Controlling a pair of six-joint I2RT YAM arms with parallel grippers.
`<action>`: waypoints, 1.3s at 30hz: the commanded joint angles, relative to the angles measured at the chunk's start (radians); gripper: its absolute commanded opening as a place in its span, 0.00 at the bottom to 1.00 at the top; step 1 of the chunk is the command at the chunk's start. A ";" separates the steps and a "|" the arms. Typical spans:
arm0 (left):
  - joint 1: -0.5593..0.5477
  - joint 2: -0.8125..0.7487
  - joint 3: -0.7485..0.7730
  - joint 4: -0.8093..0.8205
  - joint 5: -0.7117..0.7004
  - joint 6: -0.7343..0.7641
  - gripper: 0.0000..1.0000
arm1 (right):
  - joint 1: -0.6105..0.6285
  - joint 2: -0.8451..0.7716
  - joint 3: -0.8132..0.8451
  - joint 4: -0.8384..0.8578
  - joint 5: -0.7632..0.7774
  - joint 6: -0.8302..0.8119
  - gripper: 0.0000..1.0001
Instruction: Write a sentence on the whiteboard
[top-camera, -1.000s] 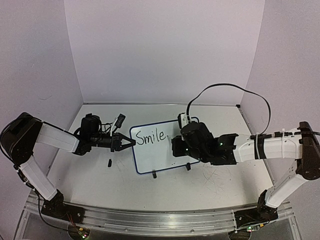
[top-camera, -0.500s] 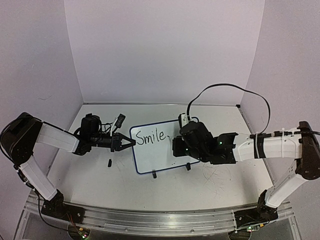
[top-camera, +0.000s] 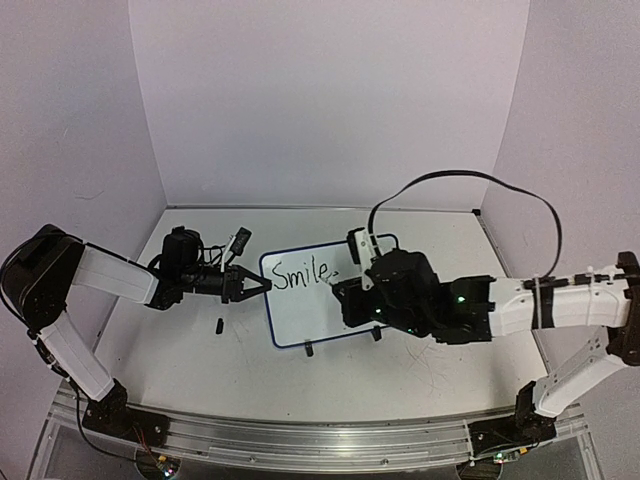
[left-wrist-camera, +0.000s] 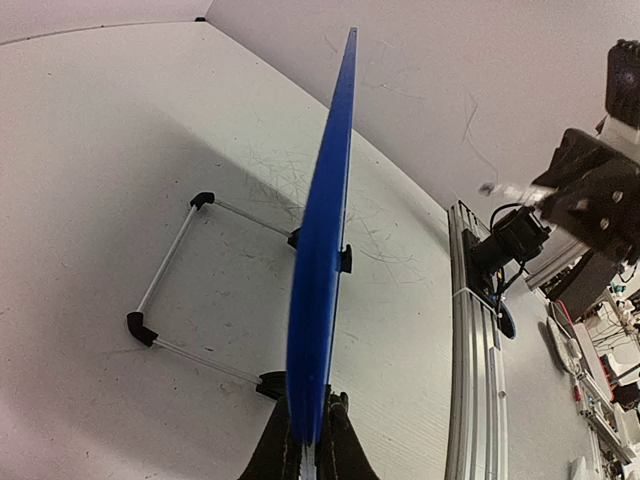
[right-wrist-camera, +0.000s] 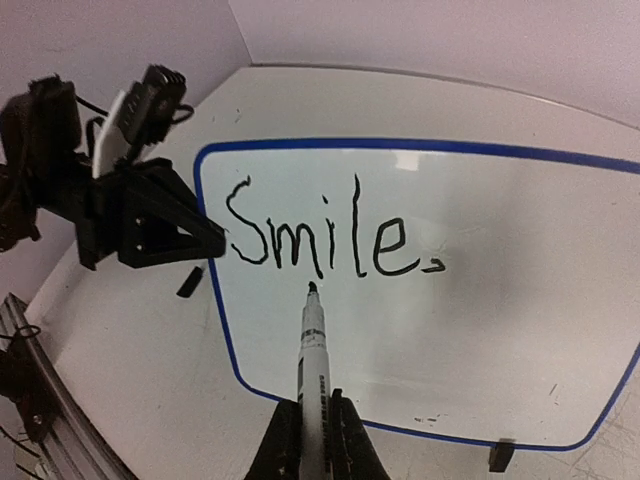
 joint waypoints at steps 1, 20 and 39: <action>-0.003 0.012 0.023 -0.049 -0.057 0.041 0.00 | -0.005 -0.182 -0.101 0.086 0.157 0.022 0.00; -0.003 0.000 0.026 -0.059 -0.086 0.053 0.00 | 0.027 0.031 0.032 -0.041 0.059 -0.007 0.00; -0.003 -0.003 0.020 -0.062 -0.093 0.054 0.00 | 0.086 0.171 0.090 0.018 -0.012 0.000 0.00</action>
